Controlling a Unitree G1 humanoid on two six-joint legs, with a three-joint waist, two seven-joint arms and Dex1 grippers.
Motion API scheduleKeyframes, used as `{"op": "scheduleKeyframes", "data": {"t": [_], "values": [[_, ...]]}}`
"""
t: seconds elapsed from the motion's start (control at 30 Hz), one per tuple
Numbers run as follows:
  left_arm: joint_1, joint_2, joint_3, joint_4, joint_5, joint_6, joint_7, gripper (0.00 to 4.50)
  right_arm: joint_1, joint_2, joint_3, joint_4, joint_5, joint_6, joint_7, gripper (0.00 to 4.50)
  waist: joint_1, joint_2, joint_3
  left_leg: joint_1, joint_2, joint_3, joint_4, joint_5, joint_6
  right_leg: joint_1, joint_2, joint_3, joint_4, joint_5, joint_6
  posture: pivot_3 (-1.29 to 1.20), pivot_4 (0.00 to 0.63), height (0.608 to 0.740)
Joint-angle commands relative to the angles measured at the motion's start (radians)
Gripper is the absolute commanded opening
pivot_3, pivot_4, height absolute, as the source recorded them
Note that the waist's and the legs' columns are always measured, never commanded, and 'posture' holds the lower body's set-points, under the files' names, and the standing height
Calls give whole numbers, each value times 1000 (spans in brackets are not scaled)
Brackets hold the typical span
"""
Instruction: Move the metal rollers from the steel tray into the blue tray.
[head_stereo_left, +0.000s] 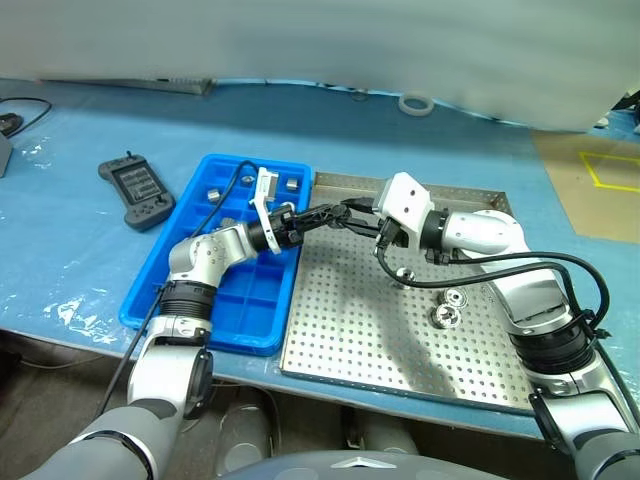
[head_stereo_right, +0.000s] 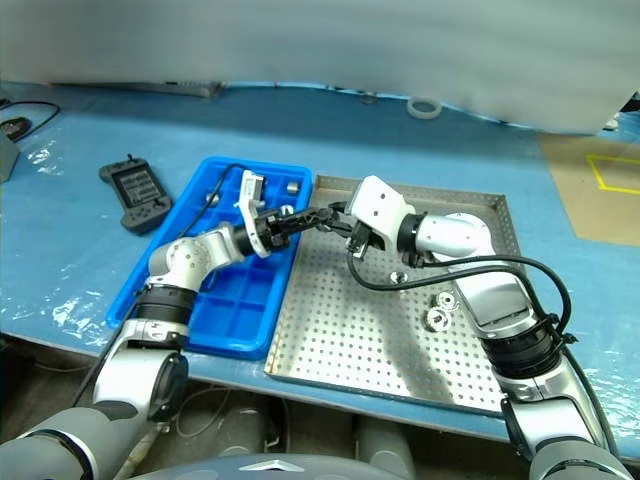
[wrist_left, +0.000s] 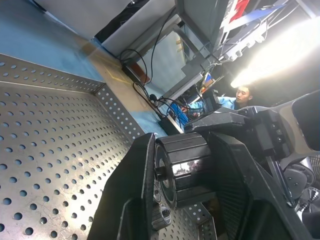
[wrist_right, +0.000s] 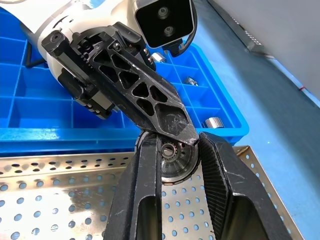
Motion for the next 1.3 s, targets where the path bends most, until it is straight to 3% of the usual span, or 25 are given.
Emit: {"op": "scheduleKeyframes", "data": {"t": [0.03,0.13,0.63,0.87,1.1,1.3], "values": [[-20,-13,-4,-12,2,-11,6,1442,-34,7,-23,-5,-1,-47,-6,1487,0,0,0,0,0,0,0,0,0,0,0,0,0,0,0,-208,150,740],[-20,-11,0,-13,2,-12,12,1442,-38,4,-20,-7,1,2,-10,2366,0,0,0,0,0,0,0,0,0,0,0,0,0,0,0,-208,150,740],[-36,42,30,13,4,-27,27,1442,-11,-21,-47,-25,31,26,10,2366,1,0,0,0,0,0,0,0,0,0,0,0,0,0,0,-203,150,740],[-15,62,-12,-29,41,-56,15,1442,-11,-13,-38,-19,27,19,-5,2366,1,0,0,0,0,0,-1,0,0,0,0,0,0,0,0,-203,150,740],[-40,93,-191,17,388,-553,50,1442,31,-26,-51,-32,31,27,-12,2366,4,0,0,-1,0,0,-1,0,0,0,0,0,-2,0,0,-208,150,740],[-224,97,-202,150,474,-828,-33,1442,63,-17,-64,-54,40,50,-38,2366,4,-1,0,-3,0,0,0,0,0,-2,0,-1,-1,0,0,-210,150,740]]}}
